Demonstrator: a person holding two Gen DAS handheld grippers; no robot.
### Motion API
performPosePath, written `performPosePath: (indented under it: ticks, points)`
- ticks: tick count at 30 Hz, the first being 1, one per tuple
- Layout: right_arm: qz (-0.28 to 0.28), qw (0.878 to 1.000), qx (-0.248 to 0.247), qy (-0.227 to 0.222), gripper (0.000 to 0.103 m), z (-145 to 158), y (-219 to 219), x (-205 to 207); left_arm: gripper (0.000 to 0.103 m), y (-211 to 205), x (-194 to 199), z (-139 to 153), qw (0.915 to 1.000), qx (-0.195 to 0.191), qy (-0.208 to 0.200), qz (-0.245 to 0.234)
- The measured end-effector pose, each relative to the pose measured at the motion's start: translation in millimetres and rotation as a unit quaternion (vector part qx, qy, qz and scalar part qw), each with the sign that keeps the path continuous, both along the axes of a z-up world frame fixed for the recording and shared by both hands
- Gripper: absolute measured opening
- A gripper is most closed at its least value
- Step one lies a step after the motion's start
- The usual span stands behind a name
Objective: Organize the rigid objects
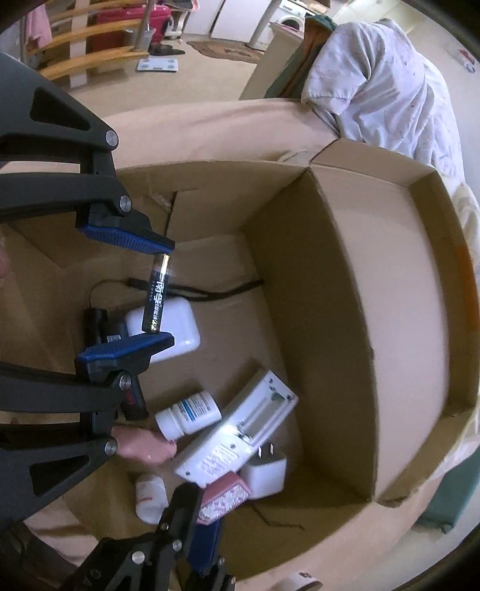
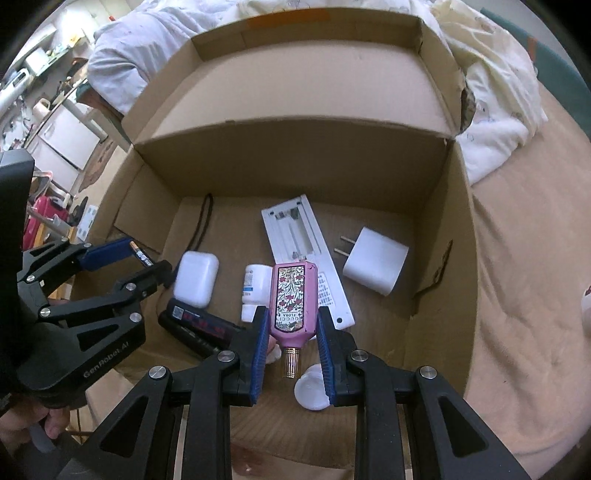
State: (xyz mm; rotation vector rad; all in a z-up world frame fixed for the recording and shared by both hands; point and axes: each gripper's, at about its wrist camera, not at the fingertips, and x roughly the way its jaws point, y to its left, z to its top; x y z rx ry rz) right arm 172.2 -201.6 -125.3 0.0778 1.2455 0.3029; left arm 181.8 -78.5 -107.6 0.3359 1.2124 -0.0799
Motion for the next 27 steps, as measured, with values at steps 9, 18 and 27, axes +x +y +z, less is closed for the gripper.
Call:
performPosePath:
  ticks: [9, 18, 27]
  points:
    - [-0.002, 1.0, -0.011, 0.023, 0.026, -13.7, 2.1, -1.1, 0.04, 3.0, 1.1, -3.9, 1.0, 0.001, 0.006, 0.001]
    - [-0.008, 1.0, 0.028, 0.01, 0.029, -4.5, -2.8, -2.1, 0.057, 2.7, -1.5, -1.0, 0.9998, -0.015, 0.011, 0.0]
    - [-0.028, 0.995, 0.064, -0.071, 0.096, 31.3, -12.2, -2.9, 0.089, -7.1, -10.5, 4.8, 0.9995, -0.024, -0.001, -0.023]
